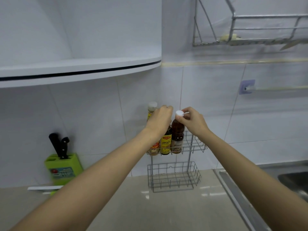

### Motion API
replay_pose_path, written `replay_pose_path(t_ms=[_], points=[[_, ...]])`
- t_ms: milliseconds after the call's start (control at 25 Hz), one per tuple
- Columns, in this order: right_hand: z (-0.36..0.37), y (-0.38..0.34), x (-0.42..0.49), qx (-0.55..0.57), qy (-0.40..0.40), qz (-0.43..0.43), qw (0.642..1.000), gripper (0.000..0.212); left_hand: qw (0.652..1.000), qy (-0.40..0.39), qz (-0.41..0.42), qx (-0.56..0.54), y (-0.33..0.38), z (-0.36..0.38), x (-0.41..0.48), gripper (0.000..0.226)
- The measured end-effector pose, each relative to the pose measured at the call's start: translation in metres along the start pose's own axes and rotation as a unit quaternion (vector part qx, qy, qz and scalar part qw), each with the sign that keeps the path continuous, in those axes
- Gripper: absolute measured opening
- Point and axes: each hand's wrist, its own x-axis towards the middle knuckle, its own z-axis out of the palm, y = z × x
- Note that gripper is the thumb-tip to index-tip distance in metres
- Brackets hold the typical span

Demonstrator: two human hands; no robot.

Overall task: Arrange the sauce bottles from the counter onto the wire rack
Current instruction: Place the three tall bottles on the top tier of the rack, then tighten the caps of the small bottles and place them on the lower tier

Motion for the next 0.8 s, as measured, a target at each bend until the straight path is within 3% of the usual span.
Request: replay_pose_path(t_ms=[200,320,440,560,800], points=[[-0.009,-0.011,-0.025,-0.014,0.006,-0.004,1.0,0.048,1.0,-0.002,0.012,-0.013,-0.001,-0.028,-0.026,0.005],[-0.019,-0.026,-0.048,-0.029,0.107,-0.061,0.992,0.026,0.999,-0.004,0.012,-0.033,-0.007,-0.053,-0.061,0.01],[-0.006,-0.05,-0.088,-0.019,0.121,-0.125,0.985,0.004,0.999,-0.021,0.001,-0.045,-0.025,-0.075,-0.111,0.008],[0.027,-0.065,-0.135,-0.012,0.06,-0.158,0.986,0.005,0.997,-0.05,-0.028,-0.05,-0.054,-0.086,-0.163,0.012],[0.112,-0.087,-0.216,-0.052,-0.167,-0.17,0.97,0.006,0.985,-0.097,-0.096,-0.102,-0.108,-0.084,-0.256,0.009]])
